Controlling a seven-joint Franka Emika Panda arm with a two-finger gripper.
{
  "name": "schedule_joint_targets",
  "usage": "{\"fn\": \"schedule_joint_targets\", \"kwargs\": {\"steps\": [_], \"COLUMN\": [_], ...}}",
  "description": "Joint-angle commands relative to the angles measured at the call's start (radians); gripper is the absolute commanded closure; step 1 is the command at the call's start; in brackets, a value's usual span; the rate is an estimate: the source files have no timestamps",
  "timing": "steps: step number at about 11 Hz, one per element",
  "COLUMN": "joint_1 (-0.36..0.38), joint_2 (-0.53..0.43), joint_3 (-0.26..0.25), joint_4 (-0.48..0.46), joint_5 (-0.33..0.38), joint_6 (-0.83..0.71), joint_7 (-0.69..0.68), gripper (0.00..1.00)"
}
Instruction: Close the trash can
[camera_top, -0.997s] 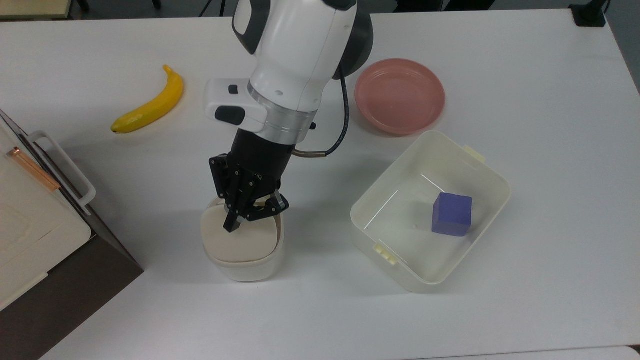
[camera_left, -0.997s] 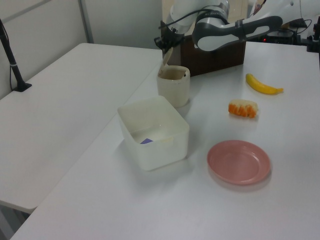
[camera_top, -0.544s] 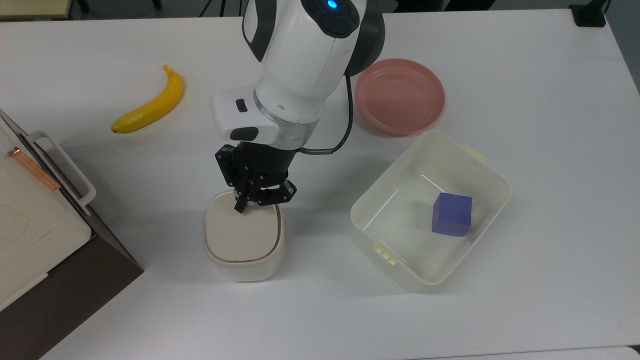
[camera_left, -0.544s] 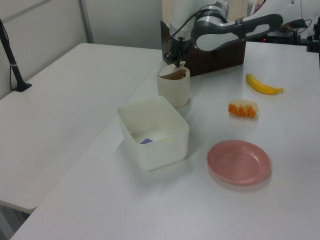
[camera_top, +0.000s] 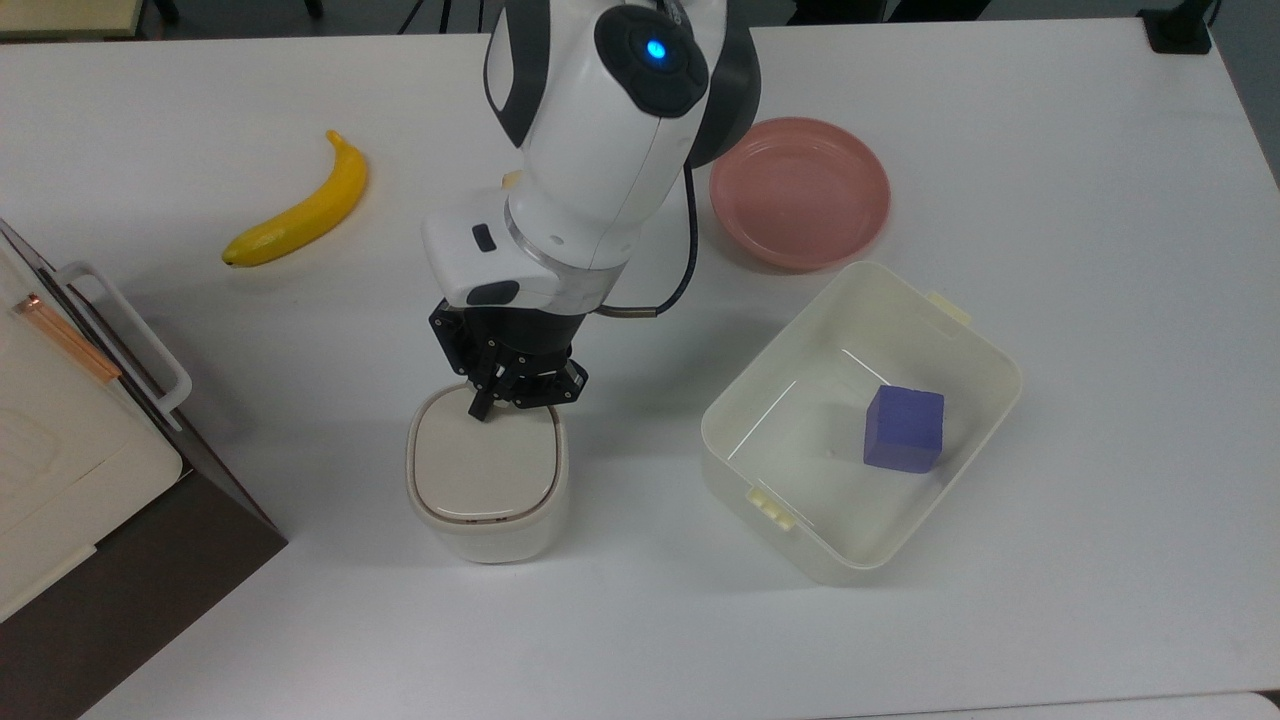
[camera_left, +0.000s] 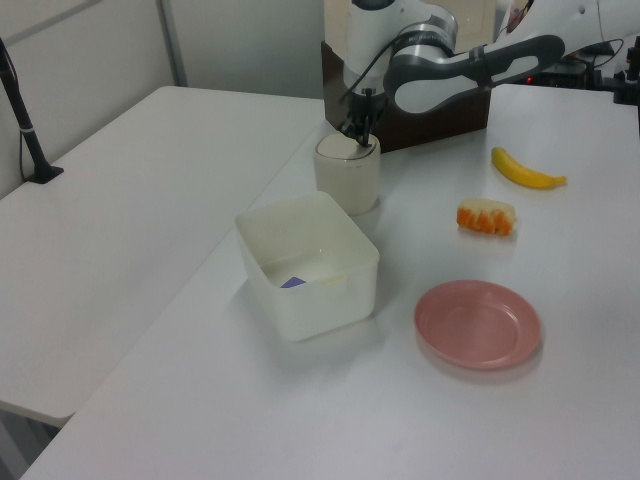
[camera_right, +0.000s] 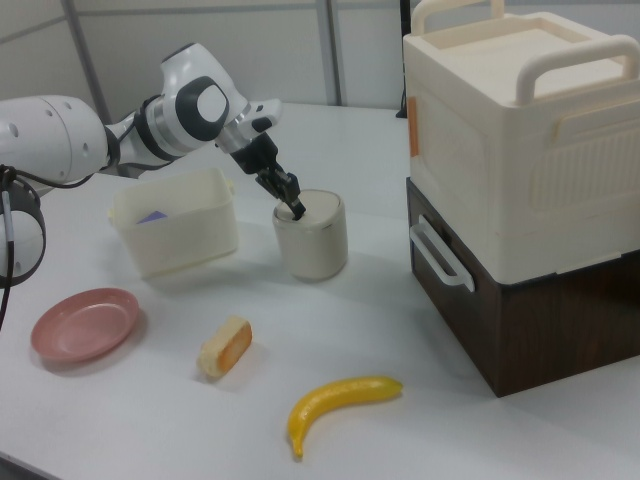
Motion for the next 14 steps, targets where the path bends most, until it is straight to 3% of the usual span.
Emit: {"fn": "schedule_joint_targets", "kwargs": {"steps": [1, 5, 6, 8, 10, 12, 14], "joint_1": [0.01, 0.006, -0.003, -0.022, -0.042, -0.051, -0.048], "joint_2": [-0.039, -0.057, -0.079, -0.137, -0.179, -0.278, -0.367], "joint_3": [-0.014, -0.02, -0.024, -0.087, -0.093, -0.083, -0.081], "joint_4": [-0.088, -0.097, -0.053, -0.029, -0.04, -0.116, -0.153], "joint_5": [0.012, 0.038, 0.117, 0.298, 0.354, 0.372, 0.401], "joint_6": [-0.026, -0.015, 0.023, 0.119, 0.117, -0.016, -0.359], "joint_7": [-0.042, -0.014, 0.035, 0.119, 0.089, -0.135, -0.504], "gripper": [1.0, 1.0, 1.0, 1.0, 1.0, 1.0, 1.0]}}
